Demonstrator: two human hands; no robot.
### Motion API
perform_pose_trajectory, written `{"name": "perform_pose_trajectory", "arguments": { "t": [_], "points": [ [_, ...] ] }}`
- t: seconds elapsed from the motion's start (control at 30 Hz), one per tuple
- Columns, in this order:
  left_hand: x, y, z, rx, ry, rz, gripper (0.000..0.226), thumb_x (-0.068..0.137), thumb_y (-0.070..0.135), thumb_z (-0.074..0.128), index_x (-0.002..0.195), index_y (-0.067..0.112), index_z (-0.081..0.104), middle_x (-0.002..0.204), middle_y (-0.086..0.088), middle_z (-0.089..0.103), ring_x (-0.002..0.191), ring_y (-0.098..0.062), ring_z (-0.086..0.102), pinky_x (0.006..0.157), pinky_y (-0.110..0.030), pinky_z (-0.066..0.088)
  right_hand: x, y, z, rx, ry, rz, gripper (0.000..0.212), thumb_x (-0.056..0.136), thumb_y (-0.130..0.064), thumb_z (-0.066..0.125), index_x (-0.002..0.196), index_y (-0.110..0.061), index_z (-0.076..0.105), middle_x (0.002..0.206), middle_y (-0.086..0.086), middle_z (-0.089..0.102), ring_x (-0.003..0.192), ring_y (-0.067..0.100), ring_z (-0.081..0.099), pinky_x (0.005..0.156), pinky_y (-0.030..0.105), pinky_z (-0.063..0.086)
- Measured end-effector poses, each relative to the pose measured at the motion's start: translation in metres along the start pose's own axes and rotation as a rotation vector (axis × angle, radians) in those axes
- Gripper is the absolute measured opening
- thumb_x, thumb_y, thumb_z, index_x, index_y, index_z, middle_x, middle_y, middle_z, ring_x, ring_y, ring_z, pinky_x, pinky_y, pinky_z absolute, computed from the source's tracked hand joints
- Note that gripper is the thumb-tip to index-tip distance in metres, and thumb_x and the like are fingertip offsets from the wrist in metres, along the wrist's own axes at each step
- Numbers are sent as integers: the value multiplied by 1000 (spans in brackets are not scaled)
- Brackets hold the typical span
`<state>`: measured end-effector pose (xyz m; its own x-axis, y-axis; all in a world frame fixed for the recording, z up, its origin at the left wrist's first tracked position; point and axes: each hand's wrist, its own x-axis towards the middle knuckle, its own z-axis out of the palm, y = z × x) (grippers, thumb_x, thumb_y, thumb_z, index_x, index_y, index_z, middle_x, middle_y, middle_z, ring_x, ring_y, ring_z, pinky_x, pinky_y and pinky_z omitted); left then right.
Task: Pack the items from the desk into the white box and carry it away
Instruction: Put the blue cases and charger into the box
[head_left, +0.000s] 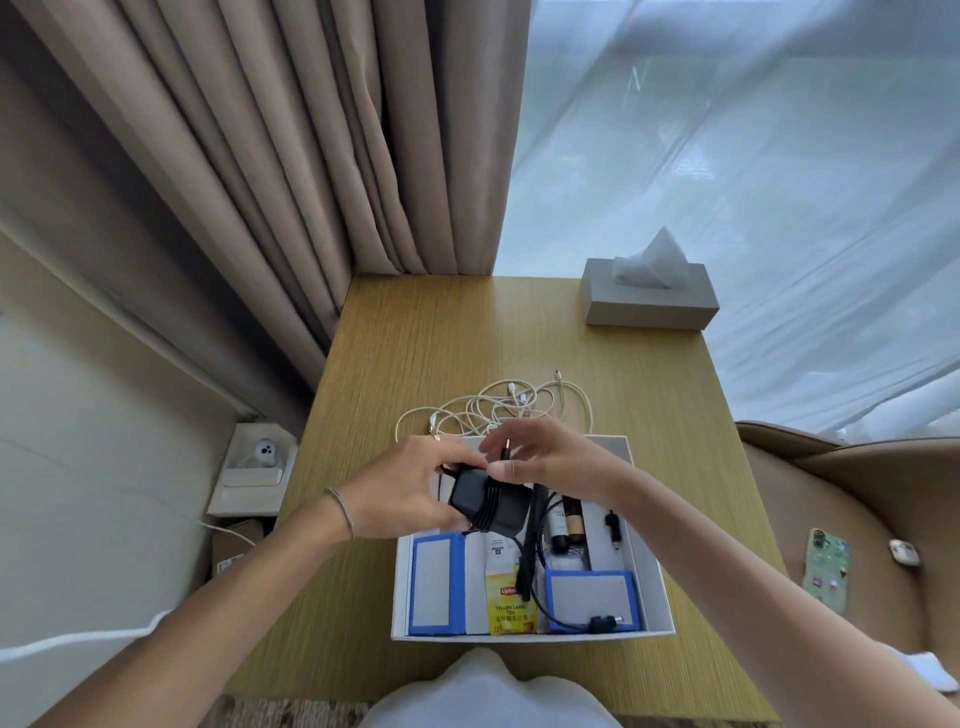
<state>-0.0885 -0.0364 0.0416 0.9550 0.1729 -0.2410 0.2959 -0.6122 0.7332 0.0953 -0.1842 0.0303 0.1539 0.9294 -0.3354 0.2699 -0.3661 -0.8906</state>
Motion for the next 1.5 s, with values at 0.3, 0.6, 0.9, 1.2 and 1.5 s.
{"name": "perform_pose_trajectory", "arguments": {
  "t": [0.3, 0.6, 0.9, 1.2, 1.5],
  "points": [
    [-6, -20, 14, -45, 78, -46, 56, 76, 20, 81, 120, 47, 59, 122, 28, 51, 116, 9, 49, 99, -23, 43, -4, 11, 4, 139, -62, 152, 24, 92, -25, 72, 116, -20, 71, 106, 11, 75, 100, 28, 73, 90, 46, 60],
    [-18, -64, 31, 163, 411, -235, 43, 87, 8, 71, 121, 33, 62, 118, 17, 57, 112, -6, 56, 91, -23, 52, -12, 44, 39, -216, -215, 387, 27, 89, -28, 75, 112, -16, 71, 106, 10, 72, 93, 25, 69, 74, 32, 59],
    [-15, -70, 40, 146, 406, -229, 39, 88, 10, 70, 119, 34, 63, 117, 17, 57, 108, -2, 57, 84, -17, 51, -5, 68, 83, -603, -169, 297, 28, 80, -37, 81, 101, -19, 75, 92, -4, 65, 84, 15, 59, 67, 26, 50],
    [-14, -70, 41, 112, 437, -215, 29, 93, 17, 62, 116, 35, 65, 110, 17, 60, 93, 2, 58, 77, -19, 52, -11, 80, 86, -618, -109, 206, 19, 87, -29, 77, 104, -20, 75, 100, -3, 74, 86, 14, 66, 71, 24, 53],
    [12, -54, 14, 95, 498, -179, 27, 91, 10, 60, 109, 27, 69, 105, 14, 64, 98, 1, 59, 83, -16, 49, 7, 33, 37, -506, 242, 62, 17, 97, -24, 59, 99, -26, 76, 97, -13, 76, 79, 4, 66, 78, 25, 57]
  ]
}}
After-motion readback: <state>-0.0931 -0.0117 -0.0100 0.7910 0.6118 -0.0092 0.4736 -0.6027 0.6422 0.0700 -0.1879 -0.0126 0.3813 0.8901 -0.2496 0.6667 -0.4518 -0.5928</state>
